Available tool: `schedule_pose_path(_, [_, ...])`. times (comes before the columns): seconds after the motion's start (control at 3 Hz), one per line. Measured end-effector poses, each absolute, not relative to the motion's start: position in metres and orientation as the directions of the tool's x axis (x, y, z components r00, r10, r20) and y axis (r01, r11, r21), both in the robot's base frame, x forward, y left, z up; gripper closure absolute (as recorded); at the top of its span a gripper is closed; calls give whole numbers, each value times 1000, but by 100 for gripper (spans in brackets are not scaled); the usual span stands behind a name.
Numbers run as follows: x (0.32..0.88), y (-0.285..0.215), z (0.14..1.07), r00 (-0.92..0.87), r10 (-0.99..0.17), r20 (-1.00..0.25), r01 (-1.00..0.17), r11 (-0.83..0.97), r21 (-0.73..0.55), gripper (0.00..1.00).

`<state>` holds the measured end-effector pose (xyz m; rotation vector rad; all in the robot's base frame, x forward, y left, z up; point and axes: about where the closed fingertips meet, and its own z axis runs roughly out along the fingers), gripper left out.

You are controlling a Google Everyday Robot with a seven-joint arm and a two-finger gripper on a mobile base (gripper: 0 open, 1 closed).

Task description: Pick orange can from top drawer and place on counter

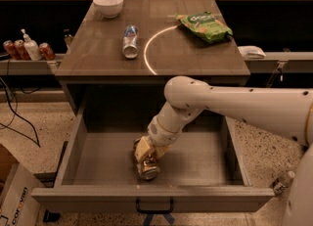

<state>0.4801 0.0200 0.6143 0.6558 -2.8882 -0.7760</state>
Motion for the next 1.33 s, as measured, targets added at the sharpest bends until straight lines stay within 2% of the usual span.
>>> schedule_pose_path(0.33, [491, 17, 646, -900, -424, -95, -416, 777, 471, 89])
schedule_pose_path(0.67, [505, 13, 694, -879, -428, -210, -473, 730, 494, 100])
schedule_pose_path(1.0, [516, -1, 740, -828, -453, -330, -560, 647, 517, 100])
schedule_pose_path(1.33, [536, -26, 787, -765, -477, -433, -643, 608, 466, 100])
